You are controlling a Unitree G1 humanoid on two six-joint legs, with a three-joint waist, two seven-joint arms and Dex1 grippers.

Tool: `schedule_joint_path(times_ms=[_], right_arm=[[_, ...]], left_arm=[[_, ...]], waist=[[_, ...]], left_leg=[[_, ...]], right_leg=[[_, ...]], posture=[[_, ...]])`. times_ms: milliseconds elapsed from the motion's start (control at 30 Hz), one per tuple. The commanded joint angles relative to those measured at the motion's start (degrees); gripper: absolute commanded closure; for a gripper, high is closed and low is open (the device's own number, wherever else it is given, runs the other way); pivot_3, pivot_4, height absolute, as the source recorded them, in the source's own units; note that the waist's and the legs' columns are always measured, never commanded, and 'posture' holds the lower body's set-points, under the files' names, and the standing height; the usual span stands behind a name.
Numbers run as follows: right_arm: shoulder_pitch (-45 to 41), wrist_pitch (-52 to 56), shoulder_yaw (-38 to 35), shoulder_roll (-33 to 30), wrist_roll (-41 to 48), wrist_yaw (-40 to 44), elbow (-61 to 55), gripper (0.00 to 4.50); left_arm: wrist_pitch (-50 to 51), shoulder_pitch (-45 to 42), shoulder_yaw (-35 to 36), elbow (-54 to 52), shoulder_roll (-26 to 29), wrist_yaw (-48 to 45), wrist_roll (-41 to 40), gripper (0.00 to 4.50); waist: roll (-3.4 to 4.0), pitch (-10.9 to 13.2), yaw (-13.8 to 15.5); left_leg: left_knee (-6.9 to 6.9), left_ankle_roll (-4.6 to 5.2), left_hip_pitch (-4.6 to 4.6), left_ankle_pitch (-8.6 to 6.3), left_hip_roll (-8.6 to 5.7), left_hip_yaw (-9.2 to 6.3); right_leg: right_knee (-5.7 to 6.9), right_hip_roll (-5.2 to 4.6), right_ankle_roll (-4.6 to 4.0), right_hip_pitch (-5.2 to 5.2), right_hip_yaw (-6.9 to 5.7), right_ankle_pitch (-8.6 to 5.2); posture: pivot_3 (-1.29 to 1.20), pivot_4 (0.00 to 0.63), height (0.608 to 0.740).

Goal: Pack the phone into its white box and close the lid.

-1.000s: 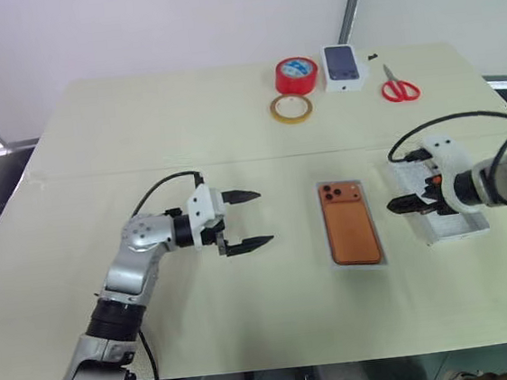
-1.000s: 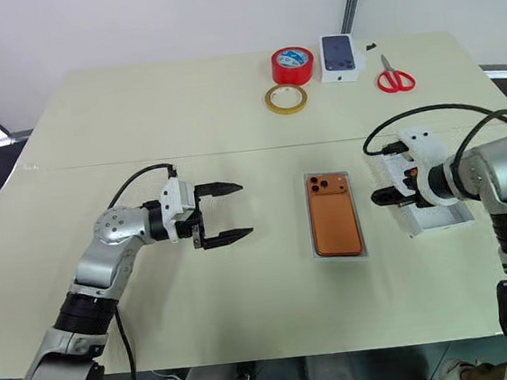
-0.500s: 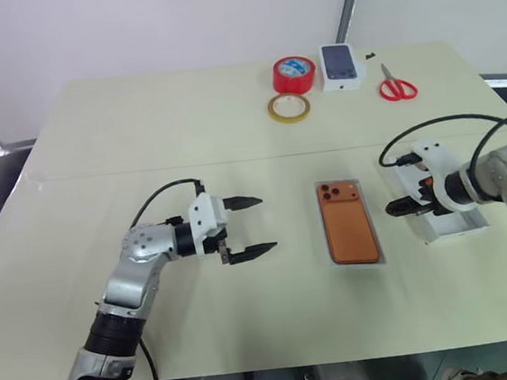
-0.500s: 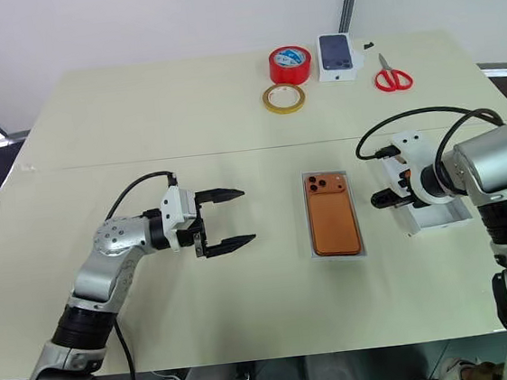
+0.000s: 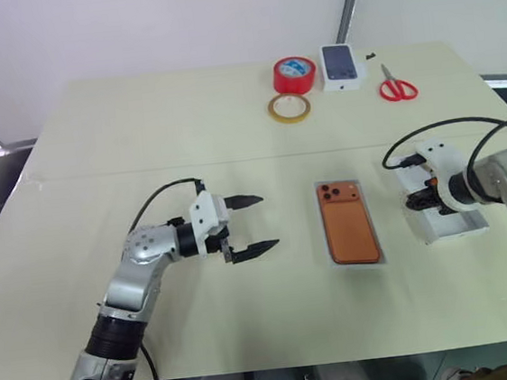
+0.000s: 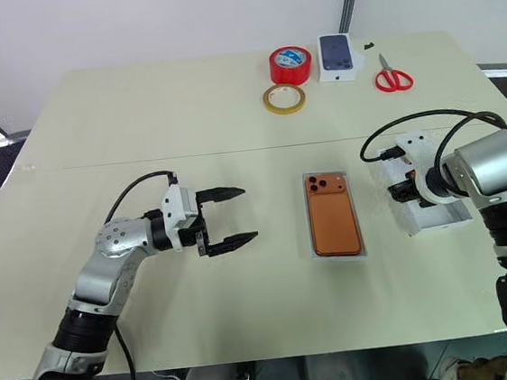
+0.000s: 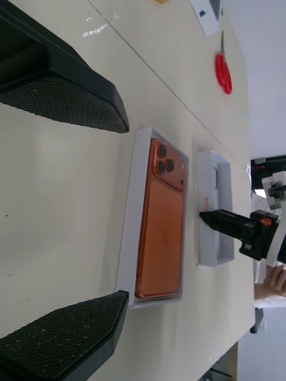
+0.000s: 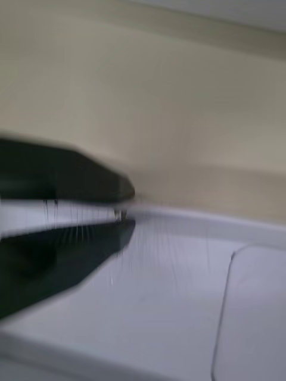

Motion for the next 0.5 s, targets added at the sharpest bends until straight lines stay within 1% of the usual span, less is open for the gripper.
schedule_joint_path(times_ms=[33,300,500], right_arm=[[0.73,0.55,-0.6,0.31,-0.76,-0.78,1.29,4.48],[-0.68,1.84,-3.58,2.55,-1.76,-3.55,2.67,4.48],[-5.24,0.3,-6.86,4.82,-2.61,-5.75,5.52,4.48]], left_arm=[[0.09,-1.11,0.88,-1.48,0.24,0.11,-1.28,0.0],[0.76,-1.71,0.77,-0.94,-0.03,0.51,-1.35,0.0],[1.25,-2.68,1.22,-0.02,-0.02,0.37,-1.56,0.0]], waist=[[0.0,0.0,0.0],[-0.01,-0.01,-0.18],[-0.01,0.0,-0.33]], left_leg=[[0.01,0.0,0.01,0.0,0.0,0.0],[0.01,0.01,0.06,0.0,0.0,0.0],[0.01,0.0,0.05,0.0,0.0,0.0]], right_leg=[[0.0,0.0,0.0,0.01,0.0,0.0],[-0.01,0.0,0.0,0.05,0.0,0.0],[0.0,0.0,0.0,0.04,0.0,0.0]], posture=[[0.0,0.15,0.74],[0.0,0.15,0.74],[0.0,0.15,0.74]])
